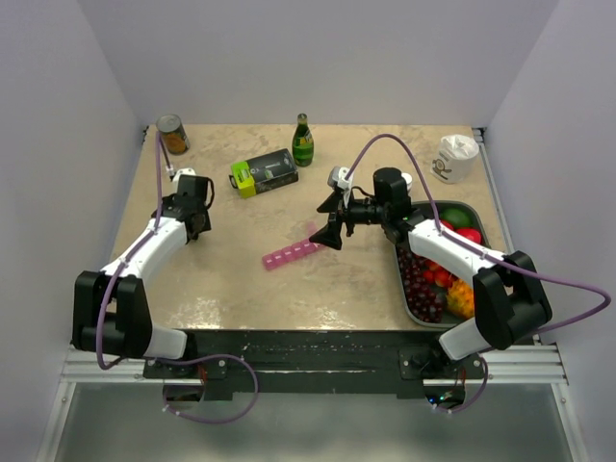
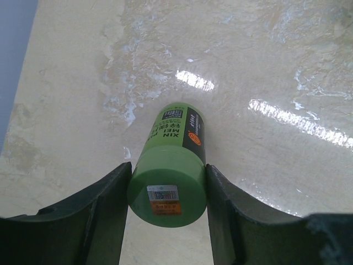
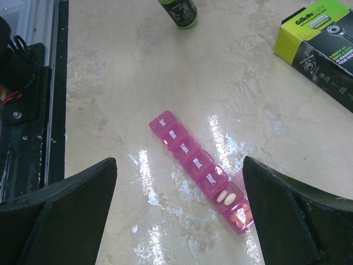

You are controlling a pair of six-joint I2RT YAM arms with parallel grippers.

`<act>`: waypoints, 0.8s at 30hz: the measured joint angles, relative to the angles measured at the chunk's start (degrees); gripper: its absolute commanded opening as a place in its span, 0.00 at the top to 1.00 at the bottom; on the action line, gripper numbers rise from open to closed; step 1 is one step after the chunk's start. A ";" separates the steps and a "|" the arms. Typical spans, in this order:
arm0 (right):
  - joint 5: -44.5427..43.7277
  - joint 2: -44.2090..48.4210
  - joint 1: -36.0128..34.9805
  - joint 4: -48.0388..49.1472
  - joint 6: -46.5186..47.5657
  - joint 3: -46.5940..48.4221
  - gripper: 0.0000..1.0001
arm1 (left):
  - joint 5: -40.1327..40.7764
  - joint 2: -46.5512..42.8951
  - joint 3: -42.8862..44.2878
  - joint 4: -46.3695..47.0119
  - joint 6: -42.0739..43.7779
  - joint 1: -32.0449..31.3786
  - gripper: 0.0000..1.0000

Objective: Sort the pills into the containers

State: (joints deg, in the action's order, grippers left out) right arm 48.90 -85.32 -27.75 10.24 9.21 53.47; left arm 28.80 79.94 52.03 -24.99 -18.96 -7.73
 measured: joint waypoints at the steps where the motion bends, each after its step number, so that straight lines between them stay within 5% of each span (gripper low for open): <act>1: 0.02 0.00 0.00 0.00 0.07 0.00 0.01 | 0.04 0.20 0.20 -0.07 0.00 0.13 0.48; 24: 0.09 -0.04 0.00 -0.17 0.96 0.00 0.01 | -2.56 -1.14 1.99 -0.42 -2.08 6.36 0.28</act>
State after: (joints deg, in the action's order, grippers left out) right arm 48.99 -85.36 -27.75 10.07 10.17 53.47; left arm 26.24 78.81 54.02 -25.41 -21.04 -1.37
